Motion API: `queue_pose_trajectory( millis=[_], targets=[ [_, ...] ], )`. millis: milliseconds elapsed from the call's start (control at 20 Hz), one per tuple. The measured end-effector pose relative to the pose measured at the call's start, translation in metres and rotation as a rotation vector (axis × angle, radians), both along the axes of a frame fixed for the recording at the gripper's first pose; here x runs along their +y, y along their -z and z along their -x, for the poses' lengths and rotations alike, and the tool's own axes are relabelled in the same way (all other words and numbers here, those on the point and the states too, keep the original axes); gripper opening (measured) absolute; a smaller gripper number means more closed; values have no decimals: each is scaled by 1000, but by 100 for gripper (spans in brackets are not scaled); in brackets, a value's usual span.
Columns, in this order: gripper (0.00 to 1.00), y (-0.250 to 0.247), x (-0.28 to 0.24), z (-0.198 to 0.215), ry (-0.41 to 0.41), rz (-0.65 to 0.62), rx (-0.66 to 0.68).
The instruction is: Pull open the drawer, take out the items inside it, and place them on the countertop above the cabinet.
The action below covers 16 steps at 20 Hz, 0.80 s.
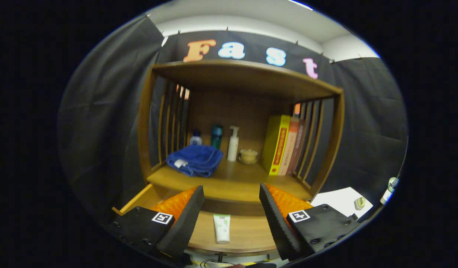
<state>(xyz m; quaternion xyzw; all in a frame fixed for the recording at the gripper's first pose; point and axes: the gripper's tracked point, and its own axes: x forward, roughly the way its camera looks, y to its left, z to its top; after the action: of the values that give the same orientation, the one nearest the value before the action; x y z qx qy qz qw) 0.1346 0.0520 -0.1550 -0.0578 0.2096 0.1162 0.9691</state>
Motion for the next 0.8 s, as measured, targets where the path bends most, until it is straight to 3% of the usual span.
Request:
queue_pose_trajectory(
  millis=[150,400,600,800],
  targets=[
    [99,76,25,-7,-33,-6,244],
    [99,162,22,-1,-44,111,496],
    [99,192,7,7,-70,220,627],
    [99,221,9,18,-86,233,750]
  ],
)
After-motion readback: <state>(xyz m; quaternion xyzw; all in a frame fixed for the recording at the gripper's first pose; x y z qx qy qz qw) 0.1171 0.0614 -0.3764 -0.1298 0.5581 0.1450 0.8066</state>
